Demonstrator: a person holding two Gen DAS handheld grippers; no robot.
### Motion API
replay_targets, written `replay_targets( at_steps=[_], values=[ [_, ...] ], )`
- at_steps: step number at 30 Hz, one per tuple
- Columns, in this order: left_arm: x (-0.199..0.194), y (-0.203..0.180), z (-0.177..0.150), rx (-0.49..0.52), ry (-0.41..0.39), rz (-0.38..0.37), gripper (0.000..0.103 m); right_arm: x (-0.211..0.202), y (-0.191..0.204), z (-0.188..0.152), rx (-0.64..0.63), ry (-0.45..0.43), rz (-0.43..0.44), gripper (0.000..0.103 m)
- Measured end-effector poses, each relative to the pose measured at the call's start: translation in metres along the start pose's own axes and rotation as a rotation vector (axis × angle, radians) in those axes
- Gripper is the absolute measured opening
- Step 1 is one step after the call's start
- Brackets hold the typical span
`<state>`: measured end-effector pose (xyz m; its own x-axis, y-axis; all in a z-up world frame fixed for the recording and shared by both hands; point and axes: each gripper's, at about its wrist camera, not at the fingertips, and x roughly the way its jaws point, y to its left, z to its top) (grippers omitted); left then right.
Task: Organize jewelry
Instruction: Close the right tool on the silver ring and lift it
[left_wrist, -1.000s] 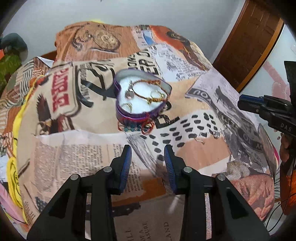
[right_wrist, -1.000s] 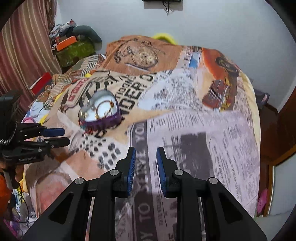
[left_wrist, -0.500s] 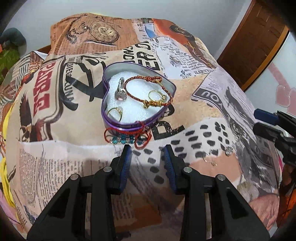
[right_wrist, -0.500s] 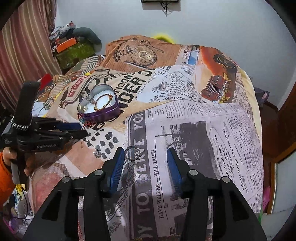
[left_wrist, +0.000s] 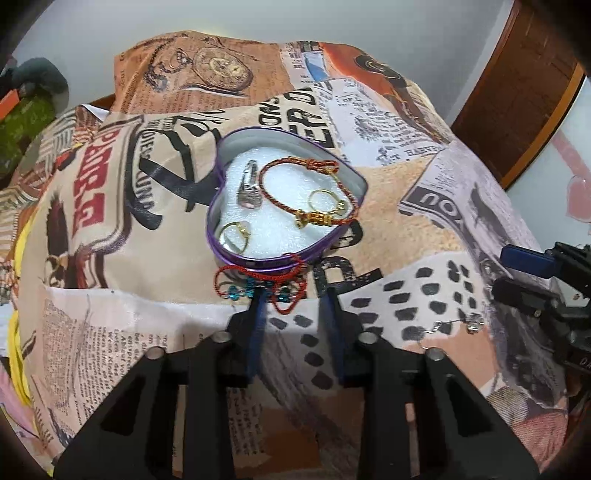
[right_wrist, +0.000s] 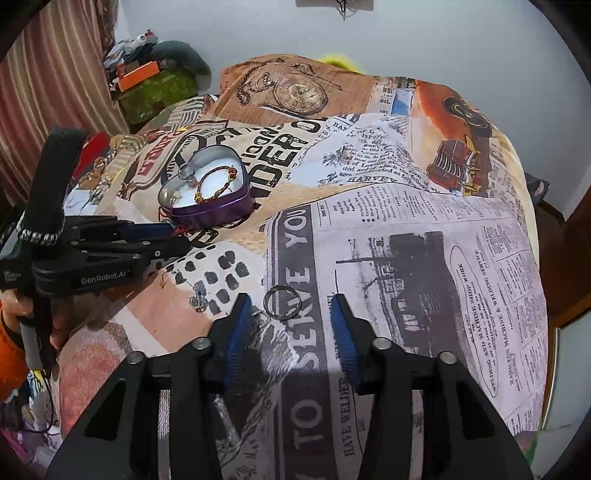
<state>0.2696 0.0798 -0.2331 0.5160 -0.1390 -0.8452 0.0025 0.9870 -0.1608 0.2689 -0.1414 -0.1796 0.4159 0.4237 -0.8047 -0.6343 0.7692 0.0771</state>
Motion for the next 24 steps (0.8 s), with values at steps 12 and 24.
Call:
replay_targets(
  at_steps=[12,24],
  values=[
    [-0.015,0.01,-0.011,-0.002,-0.028,0.002,0.0,-0.003,-0.003,0.0,0.021,-0.023,0.007,0.019],
    [-0.073,-0.006,-0.011,0.065,-0.149,0.016,0.0,-0.029,-0.008,0.006,0.07,-0.098,-0.004,0.019]
  ],
)
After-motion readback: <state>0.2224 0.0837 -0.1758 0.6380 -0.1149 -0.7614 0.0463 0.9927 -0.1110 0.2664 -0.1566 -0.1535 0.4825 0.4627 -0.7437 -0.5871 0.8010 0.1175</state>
